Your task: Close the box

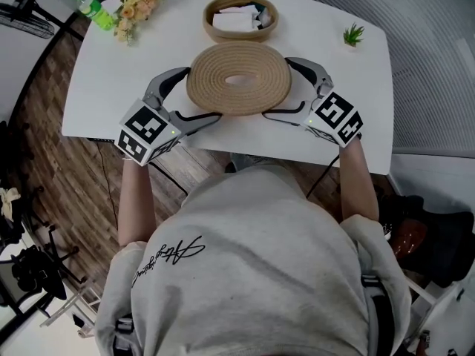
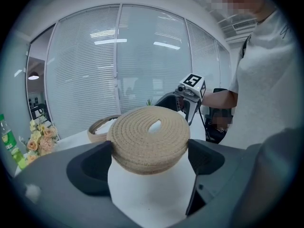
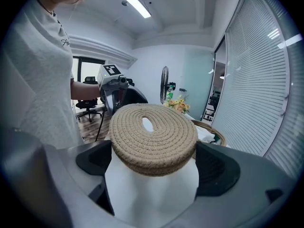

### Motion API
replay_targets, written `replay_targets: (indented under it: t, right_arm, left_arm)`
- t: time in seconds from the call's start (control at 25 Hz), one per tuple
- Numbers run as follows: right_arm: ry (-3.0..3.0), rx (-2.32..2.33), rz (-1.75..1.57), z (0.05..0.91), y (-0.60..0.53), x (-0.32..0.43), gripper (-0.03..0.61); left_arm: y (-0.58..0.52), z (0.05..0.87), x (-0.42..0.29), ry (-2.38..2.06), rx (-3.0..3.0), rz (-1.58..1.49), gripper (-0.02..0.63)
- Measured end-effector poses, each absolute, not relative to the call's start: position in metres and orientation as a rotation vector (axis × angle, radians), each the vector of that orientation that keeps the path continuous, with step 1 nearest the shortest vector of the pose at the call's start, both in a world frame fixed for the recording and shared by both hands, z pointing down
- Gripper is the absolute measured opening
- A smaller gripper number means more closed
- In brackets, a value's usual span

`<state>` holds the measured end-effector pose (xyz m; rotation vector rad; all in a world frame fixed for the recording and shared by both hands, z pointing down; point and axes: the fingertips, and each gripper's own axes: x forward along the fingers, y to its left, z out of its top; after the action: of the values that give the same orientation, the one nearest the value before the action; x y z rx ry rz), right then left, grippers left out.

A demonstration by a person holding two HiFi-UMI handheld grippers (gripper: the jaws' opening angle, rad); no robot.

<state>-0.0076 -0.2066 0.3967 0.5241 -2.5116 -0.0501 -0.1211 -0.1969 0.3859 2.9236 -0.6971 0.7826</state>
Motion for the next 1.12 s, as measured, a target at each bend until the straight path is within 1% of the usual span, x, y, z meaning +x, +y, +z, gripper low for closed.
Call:
replay_targets:
  t: [1.12]
  right_arm:
    - [-2.522,0.516,-0.061,0.383,-0.267,0.001,0.555]
  left_arm:
    - [-0.256,0.375,-0.113,-0.708,2.928,0.732,0.499]
